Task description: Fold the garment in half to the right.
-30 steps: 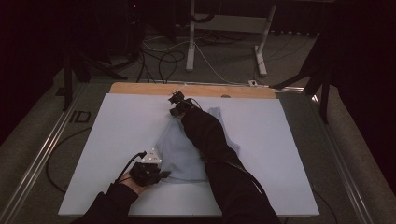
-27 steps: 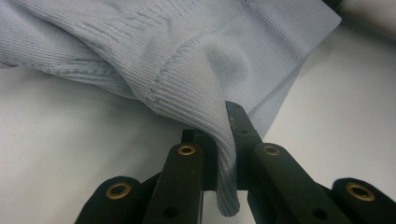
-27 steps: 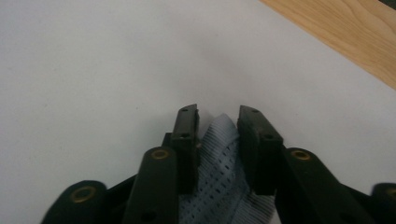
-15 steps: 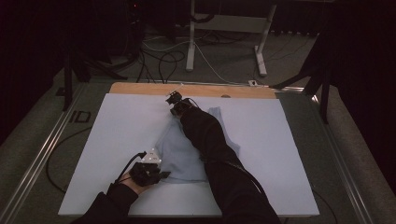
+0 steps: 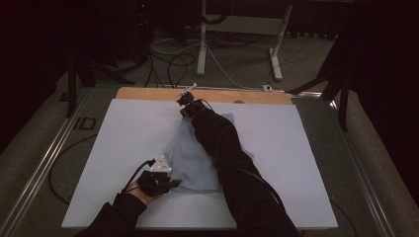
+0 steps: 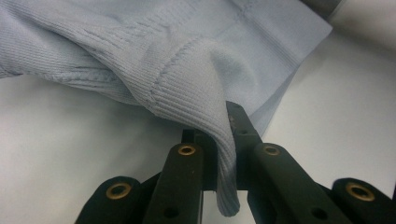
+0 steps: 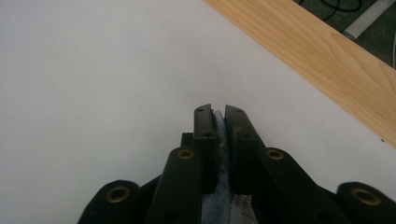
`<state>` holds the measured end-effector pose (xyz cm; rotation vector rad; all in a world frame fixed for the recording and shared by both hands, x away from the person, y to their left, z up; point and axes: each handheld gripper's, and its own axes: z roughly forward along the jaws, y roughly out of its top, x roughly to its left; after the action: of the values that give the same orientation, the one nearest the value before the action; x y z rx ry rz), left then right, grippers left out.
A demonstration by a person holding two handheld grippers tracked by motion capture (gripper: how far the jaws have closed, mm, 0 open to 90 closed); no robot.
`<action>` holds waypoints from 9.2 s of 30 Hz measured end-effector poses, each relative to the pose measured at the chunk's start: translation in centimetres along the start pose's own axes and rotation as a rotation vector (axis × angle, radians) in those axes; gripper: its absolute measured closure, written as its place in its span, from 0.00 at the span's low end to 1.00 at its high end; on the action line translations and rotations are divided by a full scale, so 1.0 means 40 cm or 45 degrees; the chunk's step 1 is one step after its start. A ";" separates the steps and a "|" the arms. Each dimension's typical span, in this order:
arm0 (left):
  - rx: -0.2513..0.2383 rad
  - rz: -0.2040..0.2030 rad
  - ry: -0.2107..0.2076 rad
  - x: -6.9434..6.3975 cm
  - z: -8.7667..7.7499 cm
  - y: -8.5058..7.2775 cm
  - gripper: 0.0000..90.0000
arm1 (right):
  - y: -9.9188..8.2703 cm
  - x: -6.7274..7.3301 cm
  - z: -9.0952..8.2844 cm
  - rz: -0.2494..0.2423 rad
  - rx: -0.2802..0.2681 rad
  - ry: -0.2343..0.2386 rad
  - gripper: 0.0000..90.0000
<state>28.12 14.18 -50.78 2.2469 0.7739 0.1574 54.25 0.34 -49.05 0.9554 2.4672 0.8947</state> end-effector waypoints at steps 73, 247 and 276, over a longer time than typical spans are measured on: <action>0.082 0.345 -0.156 -0.184 0.141 0.296 0.97 | -0.151 -0.231 -0.267 0.097 -0.206 -0.005 0.94; -0.273 -0.038 0.134 0.085 -0.112 -0.118 0.00 | -0.405 -0.335 -0.252 0.394 0.021 0.084 0.32; -0.300 -0.034 0.127 0.086 -0.111 -0.122 0.00 | -0.327 -0.296 -0.304 0.238 -0.081 0.041 0.95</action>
<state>27.07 21.53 -51.34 2.0168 0.7947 0.3330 50.21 -20.67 -47.69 1.1730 2.3892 1.0492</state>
